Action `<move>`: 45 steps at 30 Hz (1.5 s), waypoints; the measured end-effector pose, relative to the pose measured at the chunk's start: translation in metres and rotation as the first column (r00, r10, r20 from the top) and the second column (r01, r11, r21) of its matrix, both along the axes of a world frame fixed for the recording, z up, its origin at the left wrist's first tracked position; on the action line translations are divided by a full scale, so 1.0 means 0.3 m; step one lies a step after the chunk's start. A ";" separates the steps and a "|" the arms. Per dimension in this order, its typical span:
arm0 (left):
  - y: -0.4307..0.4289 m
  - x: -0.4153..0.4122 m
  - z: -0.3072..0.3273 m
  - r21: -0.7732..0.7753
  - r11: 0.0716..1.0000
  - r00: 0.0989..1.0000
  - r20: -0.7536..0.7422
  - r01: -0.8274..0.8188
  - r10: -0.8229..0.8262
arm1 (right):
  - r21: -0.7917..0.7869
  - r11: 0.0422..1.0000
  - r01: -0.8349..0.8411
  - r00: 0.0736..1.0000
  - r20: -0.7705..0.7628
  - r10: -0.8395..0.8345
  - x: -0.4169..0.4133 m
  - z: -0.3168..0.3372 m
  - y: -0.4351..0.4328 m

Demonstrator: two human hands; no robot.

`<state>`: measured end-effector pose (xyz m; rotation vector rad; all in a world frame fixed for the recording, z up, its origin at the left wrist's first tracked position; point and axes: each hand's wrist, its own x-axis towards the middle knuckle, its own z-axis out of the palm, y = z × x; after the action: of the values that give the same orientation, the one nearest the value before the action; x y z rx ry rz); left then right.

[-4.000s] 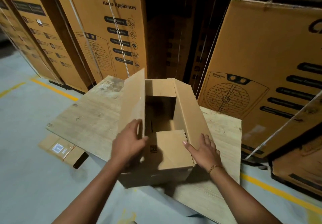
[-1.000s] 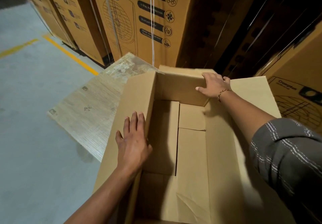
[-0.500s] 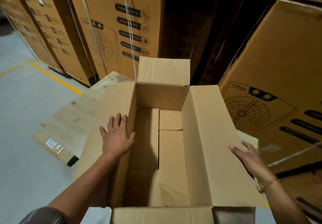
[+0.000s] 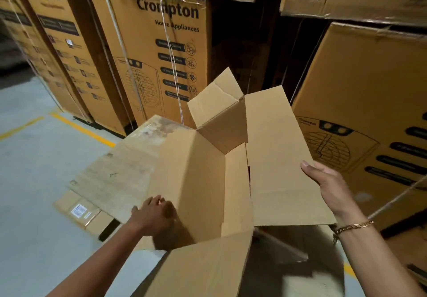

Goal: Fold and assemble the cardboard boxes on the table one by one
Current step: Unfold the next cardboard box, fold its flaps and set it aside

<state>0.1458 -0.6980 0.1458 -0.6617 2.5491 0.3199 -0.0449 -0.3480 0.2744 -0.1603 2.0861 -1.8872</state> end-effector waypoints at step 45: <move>-0.417 0.113 0.032 0.203 0.979 0.687 -0.710 -0.013 0.157 | 0.375 0.822 -0.429 0.886 -0.001 0.463 0.452 -0.369 -0.653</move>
<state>0.1797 -0.8230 0.1555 -0.6738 3.1718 1.0225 0.0906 -0.5441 0.1639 -0.6012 2.1754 -1.2148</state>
